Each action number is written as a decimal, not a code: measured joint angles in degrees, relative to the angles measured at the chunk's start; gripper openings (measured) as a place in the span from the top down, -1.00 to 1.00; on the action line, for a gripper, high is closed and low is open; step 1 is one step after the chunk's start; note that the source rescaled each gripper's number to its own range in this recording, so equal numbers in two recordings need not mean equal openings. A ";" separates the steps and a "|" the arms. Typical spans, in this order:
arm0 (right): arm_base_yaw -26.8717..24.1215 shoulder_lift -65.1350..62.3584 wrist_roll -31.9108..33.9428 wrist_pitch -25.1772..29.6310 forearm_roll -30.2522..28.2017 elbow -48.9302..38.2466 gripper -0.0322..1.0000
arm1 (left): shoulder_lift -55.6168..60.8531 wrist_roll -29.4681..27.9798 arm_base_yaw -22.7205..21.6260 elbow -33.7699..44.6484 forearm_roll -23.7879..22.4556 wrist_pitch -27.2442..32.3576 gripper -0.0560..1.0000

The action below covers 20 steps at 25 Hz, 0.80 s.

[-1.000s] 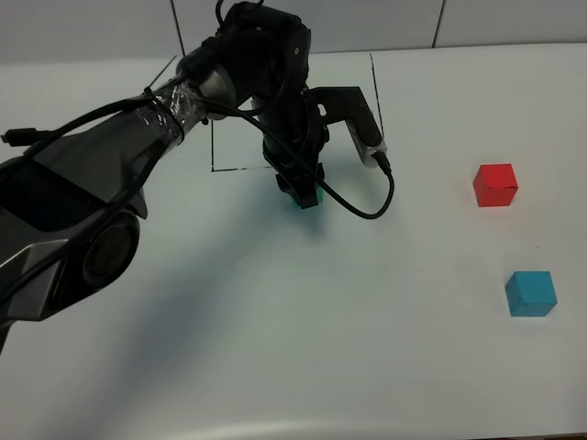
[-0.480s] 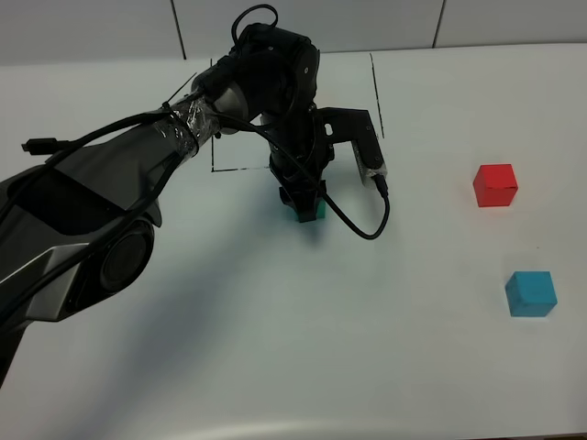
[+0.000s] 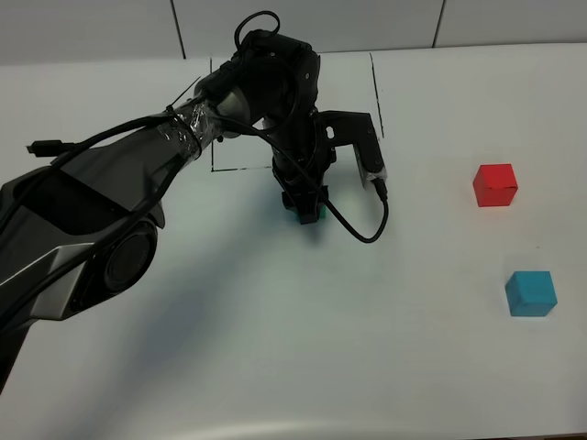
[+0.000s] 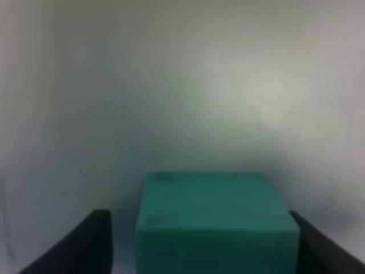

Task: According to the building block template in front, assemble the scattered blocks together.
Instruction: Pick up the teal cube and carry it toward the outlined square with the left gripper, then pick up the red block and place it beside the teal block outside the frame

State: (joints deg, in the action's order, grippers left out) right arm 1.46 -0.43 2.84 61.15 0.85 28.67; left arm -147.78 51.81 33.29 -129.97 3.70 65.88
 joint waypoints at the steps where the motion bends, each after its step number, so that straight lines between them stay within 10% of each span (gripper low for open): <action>1: 0.00 0.00 0.00 0.00 0.00 0.00 -0.52 | 0.20 0.00 0.00 0.00 0.00 -0.07 0.16; 7: 0.00 0.00 0.05 0.00 0.00 0.00 -0.52 | 3.83 -2.50 0.00 0.00 0.00 0.30 -0.27; 20: 0.00 0.00 0.11 0.00 0.00 0.00 -0.52 | 10.35 -26.34 -3.39 0.00 -0.99 0.74 -0.33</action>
State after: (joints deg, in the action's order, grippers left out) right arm 1.46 -0.43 2.95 61.15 0.85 28.67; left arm -137.43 25.47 29.90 -129.97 2.71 66.61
